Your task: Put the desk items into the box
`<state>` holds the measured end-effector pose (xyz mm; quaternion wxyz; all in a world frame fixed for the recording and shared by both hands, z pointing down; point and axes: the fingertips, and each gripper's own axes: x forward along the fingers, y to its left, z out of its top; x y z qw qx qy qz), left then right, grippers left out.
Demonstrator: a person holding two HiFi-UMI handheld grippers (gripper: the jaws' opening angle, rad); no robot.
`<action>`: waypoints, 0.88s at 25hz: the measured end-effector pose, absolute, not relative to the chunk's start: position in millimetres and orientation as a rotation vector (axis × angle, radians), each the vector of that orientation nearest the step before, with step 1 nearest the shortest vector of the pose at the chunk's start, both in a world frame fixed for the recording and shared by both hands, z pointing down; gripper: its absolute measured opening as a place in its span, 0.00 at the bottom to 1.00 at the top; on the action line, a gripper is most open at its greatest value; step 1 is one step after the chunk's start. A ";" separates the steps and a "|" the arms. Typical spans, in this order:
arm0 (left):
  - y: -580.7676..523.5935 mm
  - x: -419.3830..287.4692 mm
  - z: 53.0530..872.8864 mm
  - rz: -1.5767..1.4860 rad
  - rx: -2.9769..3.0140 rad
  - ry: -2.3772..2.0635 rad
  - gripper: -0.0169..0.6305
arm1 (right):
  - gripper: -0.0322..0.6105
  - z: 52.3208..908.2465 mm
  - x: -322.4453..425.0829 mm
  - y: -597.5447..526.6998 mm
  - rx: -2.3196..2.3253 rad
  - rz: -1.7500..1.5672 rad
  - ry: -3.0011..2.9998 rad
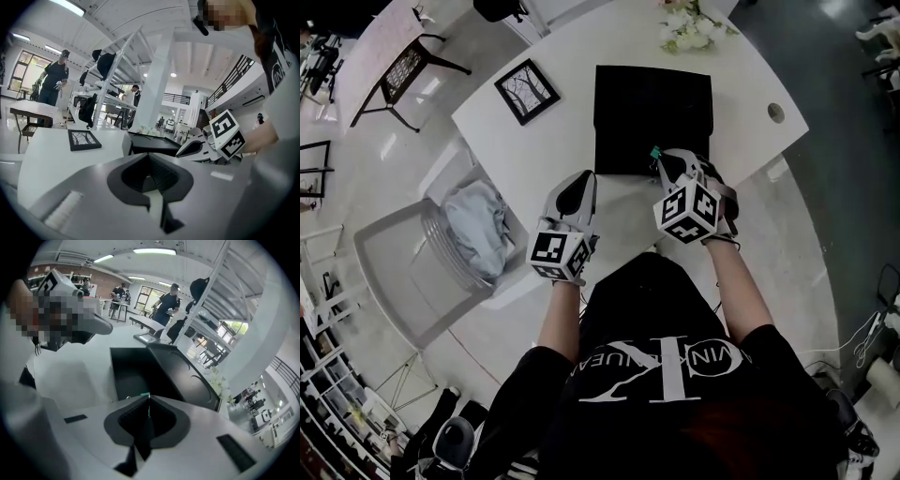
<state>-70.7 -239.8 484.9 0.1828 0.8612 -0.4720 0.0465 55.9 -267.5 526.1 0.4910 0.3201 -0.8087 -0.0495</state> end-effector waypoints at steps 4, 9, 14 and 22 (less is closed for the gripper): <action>-235.8 -79.3 489.3 0.131 2.402 -1.358 0.04 | 0.08 532.0 53.3 -271.4 0.765 -0.139 -1.946; -228.6 -86.9 491.5 0.130 2.377 -1.382 0.04 | 0.08 533.4 53.4 -277.1 0.769 -0.138 -1.933; -223.0 -91.8 494.5 0.127 2.358 -1.397 0.04 | 0.08 535.3 53.3 -280.5 0.778 -0.113 -1.942; -217.8 -92.1 494.5 0.128 2.347 -1.408 0.04 | 0.08 527.5 48.7 -279.7 0.814 0.021 -2.041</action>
